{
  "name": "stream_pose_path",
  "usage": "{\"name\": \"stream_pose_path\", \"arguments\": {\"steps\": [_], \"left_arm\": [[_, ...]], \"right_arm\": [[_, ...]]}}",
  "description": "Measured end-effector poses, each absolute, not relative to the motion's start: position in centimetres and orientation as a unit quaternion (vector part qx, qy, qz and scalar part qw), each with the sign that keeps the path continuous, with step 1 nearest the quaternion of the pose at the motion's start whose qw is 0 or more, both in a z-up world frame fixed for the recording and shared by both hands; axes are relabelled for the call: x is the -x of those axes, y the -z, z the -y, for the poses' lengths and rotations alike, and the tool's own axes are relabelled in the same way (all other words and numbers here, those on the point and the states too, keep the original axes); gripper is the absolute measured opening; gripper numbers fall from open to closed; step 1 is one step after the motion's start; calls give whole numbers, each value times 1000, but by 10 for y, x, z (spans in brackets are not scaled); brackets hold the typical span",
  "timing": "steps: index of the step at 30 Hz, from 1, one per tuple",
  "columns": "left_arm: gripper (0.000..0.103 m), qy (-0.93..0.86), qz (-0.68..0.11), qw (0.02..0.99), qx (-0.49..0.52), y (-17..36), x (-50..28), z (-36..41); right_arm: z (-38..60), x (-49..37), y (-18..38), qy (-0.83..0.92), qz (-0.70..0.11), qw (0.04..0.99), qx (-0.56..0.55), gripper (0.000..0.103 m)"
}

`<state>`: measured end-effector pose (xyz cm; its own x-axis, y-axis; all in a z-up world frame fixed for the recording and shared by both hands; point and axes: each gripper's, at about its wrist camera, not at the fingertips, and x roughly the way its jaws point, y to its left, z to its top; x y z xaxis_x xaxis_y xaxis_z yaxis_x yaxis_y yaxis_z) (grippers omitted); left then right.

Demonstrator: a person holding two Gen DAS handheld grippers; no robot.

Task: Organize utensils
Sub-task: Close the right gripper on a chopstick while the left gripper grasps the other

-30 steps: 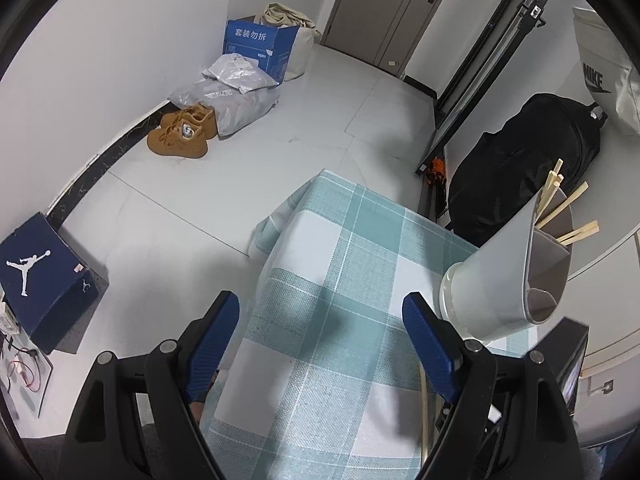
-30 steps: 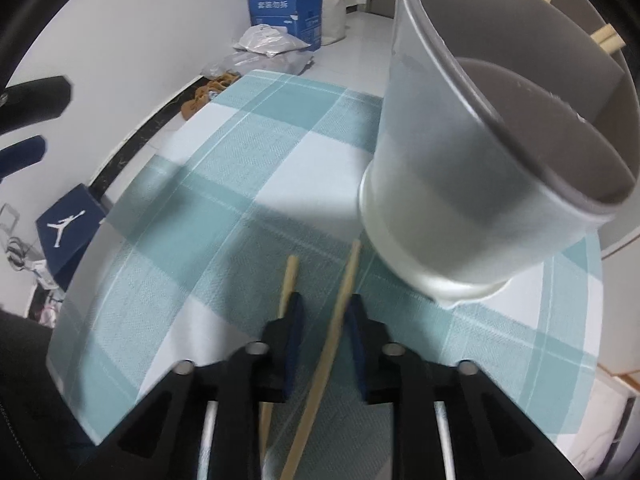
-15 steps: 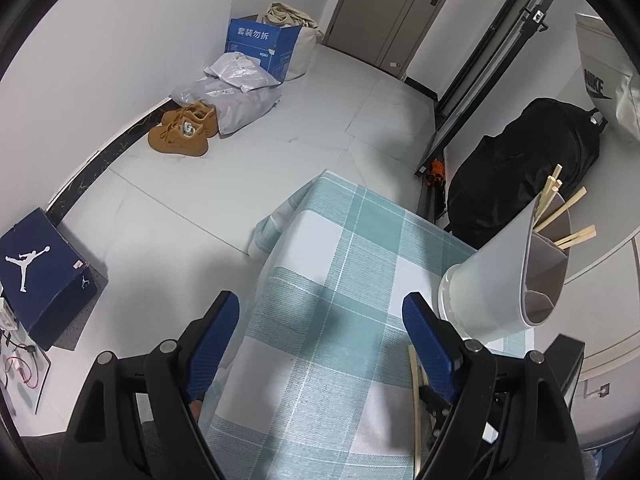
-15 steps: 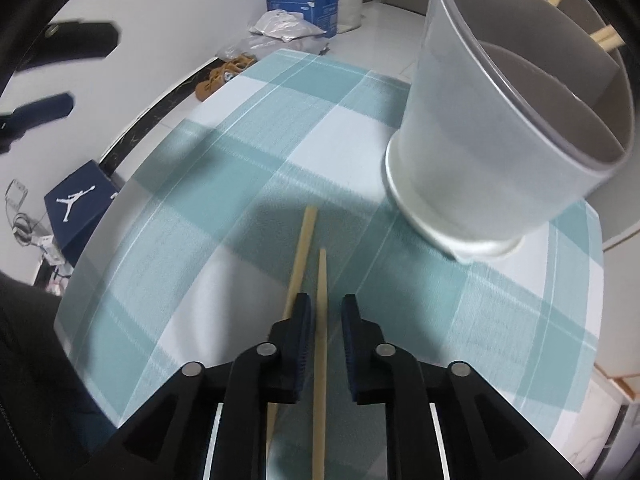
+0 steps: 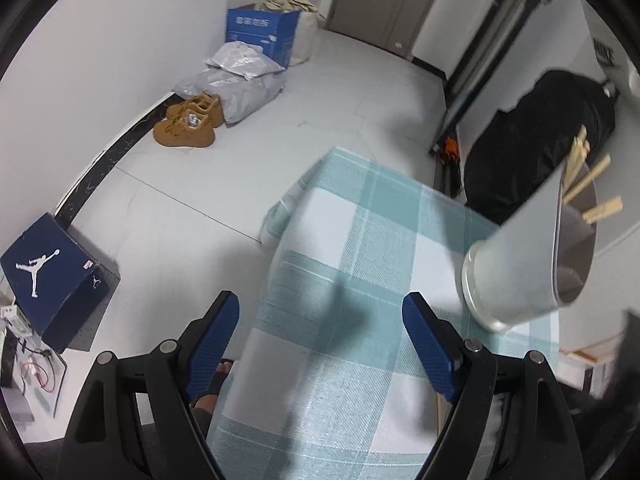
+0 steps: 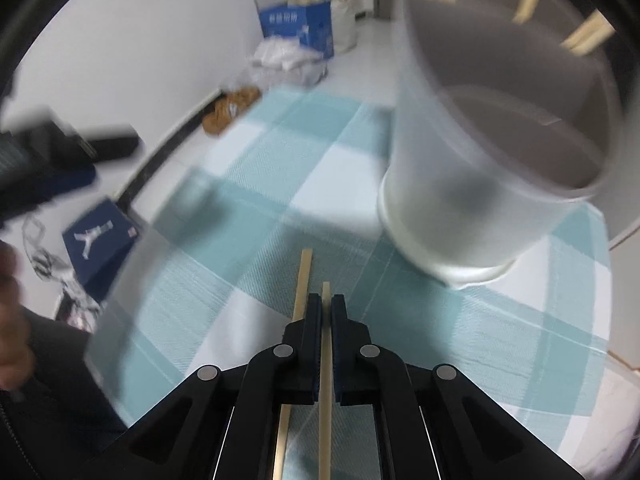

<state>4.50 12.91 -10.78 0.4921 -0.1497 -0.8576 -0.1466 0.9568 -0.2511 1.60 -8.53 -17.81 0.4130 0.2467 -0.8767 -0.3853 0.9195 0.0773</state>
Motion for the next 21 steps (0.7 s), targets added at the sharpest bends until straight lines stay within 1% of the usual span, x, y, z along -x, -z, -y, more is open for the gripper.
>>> {"name": "stream_pose_path", "arguments": {"steps": [4,8,16,21], "left_arm": [[80,30,-535,834,134,117,-48,-112],[80,44,-557,821,122,125,-48,-97],[80,57,-585,807,53,138,-49,-56],[80,47,-585,810,19,141,-52,-41]], "right_arm": [[123,-3,144,-189,-465,865,-14,3],[151,7,126,-187,-446,872,-78,3],[210,28,113,-172,-412,878,-174,3],[244,36,115,-157,-401,870,-240,3]]}}
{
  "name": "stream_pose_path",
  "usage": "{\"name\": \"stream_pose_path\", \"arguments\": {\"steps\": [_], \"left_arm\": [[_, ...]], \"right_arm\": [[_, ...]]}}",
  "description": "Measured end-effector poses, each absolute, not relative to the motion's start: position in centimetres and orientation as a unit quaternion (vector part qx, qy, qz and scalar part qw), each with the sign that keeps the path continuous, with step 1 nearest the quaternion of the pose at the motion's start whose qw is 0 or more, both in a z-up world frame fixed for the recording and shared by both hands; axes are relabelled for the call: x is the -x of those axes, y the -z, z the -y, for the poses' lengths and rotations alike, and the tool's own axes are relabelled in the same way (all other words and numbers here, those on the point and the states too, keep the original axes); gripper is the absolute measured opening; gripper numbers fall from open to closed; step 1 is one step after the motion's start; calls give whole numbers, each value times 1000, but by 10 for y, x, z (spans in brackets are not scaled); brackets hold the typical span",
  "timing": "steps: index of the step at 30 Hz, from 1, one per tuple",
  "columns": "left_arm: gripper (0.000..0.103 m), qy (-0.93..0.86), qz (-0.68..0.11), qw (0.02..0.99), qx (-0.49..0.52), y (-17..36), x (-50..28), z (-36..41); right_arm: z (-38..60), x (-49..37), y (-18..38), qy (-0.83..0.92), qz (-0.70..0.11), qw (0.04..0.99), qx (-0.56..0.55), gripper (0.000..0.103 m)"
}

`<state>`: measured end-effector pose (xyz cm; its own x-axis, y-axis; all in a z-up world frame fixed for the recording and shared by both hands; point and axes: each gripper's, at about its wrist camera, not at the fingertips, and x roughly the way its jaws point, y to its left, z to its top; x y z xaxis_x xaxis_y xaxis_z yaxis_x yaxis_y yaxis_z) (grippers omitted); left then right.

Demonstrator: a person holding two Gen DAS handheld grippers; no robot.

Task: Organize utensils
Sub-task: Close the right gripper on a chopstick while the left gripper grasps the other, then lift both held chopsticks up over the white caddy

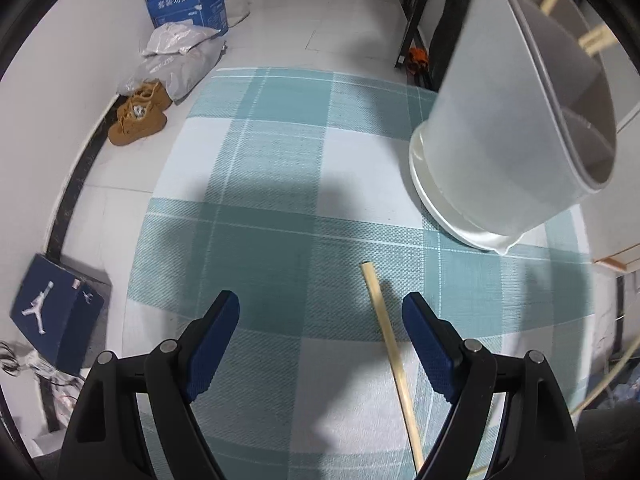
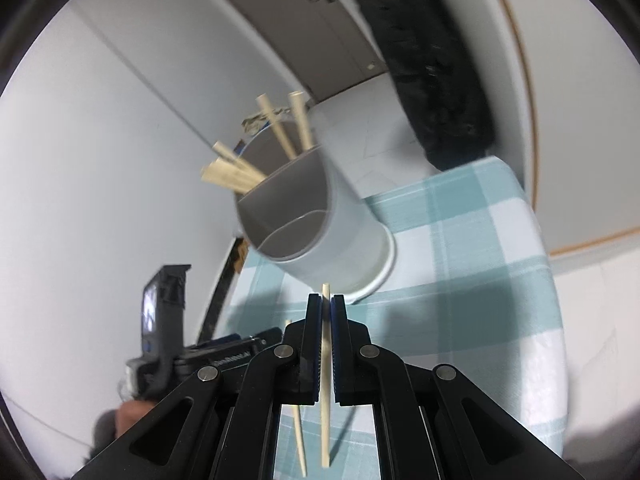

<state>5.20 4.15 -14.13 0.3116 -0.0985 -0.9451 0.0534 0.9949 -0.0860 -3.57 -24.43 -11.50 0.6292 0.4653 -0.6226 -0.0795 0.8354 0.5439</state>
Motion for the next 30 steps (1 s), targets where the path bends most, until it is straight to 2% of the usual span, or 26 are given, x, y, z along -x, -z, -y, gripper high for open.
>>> {"name": "stream_pose_path", "arguments": {"steps": [1,3,8,10,11,13,14,18,24,30], "left_arm": [[79,47,-586,809,17,143,-53,-39],[66,48,-591,805,17,146,-54,-35],[45,35,-590,807,-12,148,-54,-24],[28,43,-588,808,-11,146,-53,-19],[24,45,-586,809,-14,146,-52,-16],[9,51,-583,810,-22,146,-51,-10],[5,53,-582,811,-27,146,-50,-6],[2,49,-573,817,-50,146,-48,3],[2,67,-562,824,1,139,-49,-6],[2,87,-492,865,43,103,-33,-8]], "right_arm": [[249,37,116,-152,-403,869,-243,3],[256,41,116,-148,-401,870,-246,3],[276,45,117,-144,-391,869,-266,3],[283,44,119,-141,-389,868,-276,3],[285,44,120,-141,-388,867,-279,3],[289,45,120,-138,-386,867,-283,3],[290,45,120,-137,-386,868,-282,3],[291,47,117,-134,-380,874,-273,3],[289,46,117,-133,-376,877,-269,3],[286,47,116,-131,-371,881,-262,3]]}}
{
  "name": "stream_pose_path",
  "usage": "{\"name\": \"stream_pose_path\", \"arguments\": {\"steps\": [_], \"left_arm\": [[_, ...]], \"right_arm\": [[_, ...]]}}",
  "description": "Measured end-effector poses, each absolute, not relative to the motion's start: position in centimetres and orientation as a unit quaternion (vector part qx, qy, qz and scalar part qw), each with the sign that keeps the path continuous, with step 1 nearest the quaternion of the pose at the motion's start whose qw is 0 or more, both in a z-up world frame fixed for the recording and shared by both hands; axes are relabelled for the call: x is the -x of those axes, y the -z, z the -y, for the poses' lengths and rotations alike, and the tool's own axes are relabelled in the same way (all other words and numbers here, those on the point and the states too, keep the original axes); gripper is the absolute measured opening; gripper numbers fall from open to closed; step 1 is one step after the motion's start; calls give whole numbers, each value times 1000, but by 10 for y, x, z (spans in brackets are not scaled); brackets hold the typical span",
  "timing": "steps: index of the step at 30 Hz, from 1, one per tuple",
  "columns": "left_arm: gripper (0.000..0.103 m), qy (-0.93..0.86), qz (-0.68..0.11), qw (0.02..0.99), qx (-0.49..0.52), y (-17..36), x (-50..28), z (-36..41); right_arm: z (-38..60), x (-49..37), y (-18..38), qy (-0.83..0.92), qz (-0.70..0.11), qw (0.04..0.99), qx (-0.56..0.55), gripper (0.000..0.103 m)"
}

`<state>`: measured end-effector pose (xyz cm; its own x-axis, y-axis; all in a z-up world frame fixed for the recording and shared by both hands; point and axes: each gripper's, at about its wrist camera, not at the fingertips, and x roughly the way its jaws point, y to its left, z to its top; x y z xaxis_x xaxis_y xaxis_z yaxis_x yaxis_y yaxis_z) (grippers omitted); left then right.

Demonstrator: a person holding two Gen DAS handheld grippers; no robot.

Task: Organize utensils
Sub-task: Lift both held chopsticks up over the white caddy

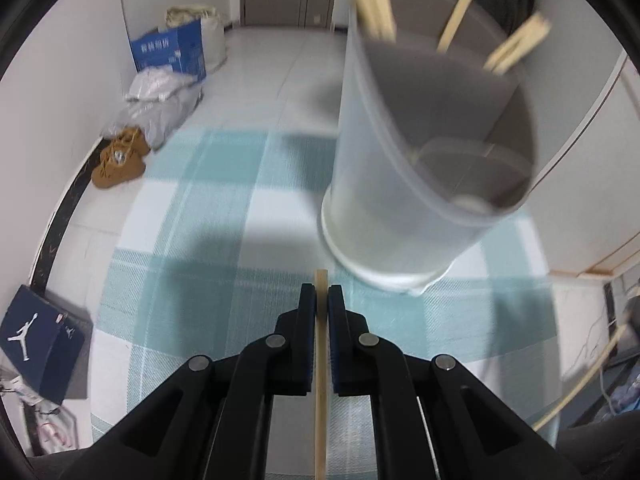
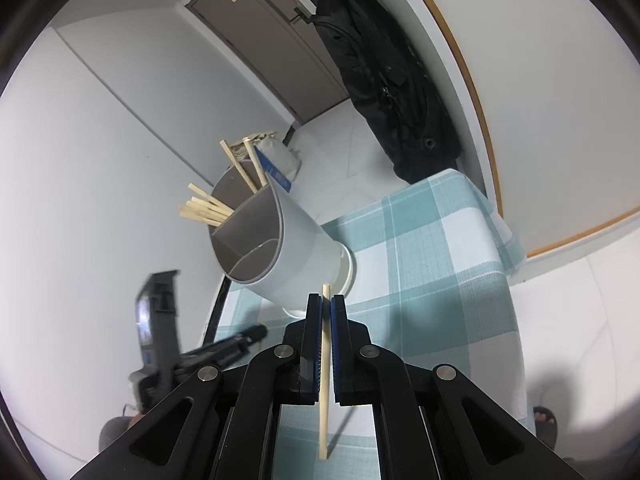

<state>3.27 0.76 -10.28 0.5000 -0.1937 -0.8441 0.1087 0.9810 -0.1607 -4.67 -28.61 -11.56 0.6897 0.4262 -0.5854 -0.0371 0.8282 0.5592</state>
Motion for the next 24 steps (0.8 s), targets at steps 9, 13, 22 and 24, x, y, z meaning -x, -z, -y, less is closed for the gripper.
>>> {"name": "stream_pose_path", "arguments": {"steps": [9,13,22,24], "left_arm": [[2,135,-391,907,86,56,-3,-8],[2,150,-355,918,92,43,7,-14],[2,164,-329,927,76,30,18,-19],[2,166,-328,927,73,28,21,-19]], "right_arm": [[274,54,104,-138,-348,899,-228,3],[270,57,97,-143,-334,907,-215,3],[243,70,81,-158,-301,929,-149,3],[238,72,79,-168,-294,930,-140,3]]}}
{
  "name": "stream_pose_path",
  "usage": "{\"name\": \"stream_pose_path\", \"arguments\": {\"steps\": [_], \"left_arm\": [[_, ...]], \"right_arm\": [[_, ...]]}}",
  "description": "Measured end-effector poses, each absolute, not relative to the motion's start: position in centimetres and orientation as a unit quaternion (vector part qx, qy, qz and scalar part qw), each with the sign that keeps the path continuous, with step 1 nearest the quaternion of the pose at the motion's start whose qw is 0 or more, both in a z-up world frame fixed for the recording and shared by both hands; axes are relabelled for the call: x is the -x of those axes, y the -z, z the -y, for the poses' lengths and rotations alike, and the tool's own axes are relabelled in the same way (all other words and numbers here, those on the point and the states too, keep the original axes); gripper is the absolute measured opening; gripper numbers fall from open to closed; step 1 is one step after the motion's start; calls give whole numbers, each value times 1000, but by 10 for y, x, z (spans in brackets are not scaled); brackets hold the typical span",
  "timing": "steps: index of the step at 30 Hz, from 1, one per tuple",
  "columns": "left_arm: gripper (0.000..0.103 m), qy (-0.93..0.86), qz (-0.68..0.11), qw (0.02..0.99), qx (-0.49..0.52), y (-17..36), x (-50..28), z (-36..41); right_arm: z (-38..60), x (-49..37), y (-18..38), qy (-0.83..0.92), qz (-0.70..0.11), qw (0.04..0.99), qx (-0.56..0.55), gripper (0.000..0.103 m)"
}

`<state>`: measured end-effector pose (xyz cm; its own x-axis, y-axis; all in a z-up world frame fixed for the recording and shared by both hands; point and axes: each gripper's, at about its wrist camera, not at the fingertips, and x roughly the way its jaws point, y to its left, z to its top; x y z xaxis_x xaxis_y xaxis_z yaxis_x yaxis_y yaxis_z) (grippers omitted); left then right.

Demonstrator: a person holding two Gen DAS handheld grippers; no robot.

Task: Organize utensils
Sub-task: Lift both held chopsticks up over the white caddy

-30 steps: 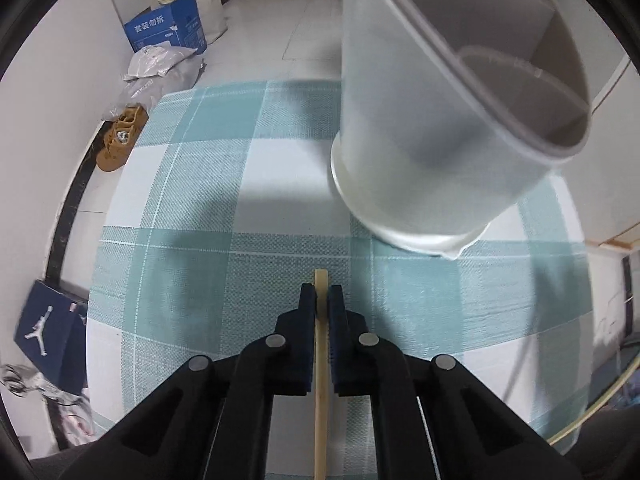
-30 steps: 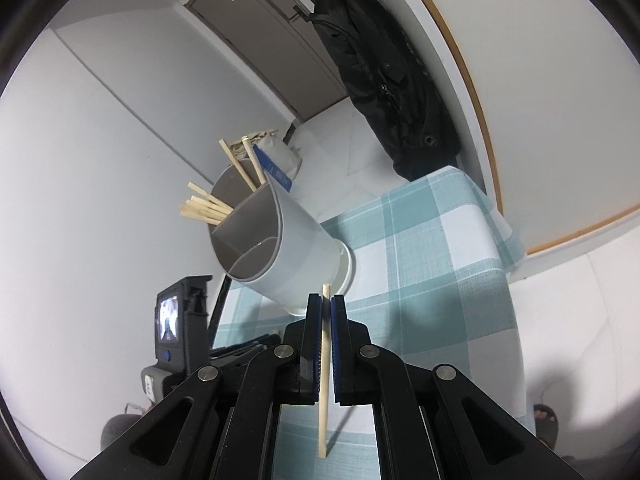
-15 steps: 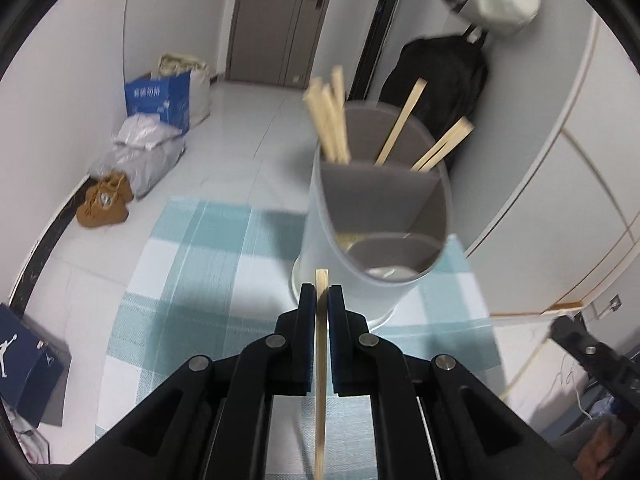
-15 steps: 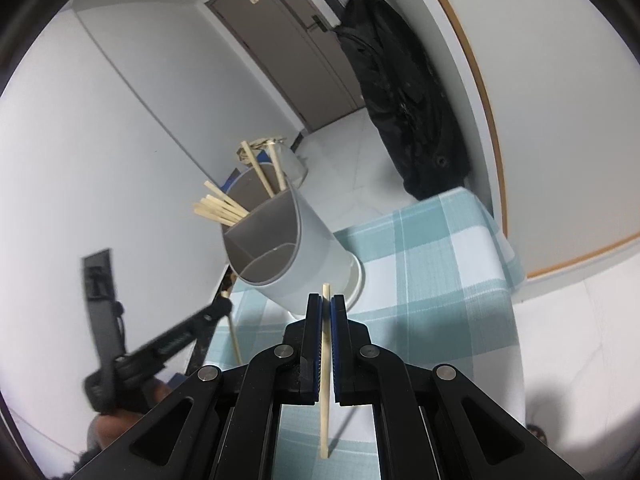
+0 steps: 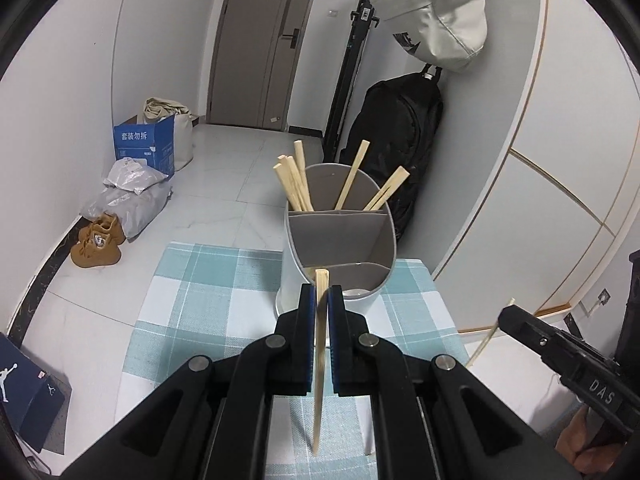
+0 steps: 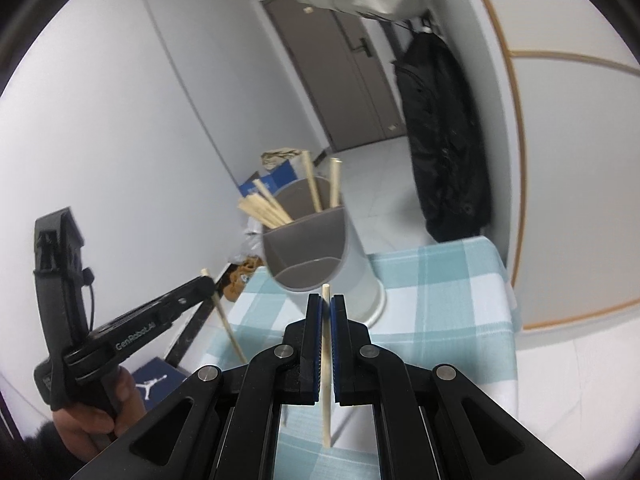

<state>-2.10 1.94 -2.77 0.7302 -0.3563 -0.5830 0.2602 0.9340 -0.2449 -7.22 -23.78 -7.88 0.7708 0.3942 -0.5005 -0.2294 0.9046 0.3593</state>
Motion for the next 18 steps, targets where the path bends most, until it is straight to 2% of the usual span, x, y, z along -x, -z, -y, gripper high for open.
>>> {"name": "stream_pose_path", "arguments": {"steps": [18], "left_arm": [[2,180,-310,931,69,3,33,-15]], "right_arm": [[227,80,62,-157,-266,943,-120,3]]}}
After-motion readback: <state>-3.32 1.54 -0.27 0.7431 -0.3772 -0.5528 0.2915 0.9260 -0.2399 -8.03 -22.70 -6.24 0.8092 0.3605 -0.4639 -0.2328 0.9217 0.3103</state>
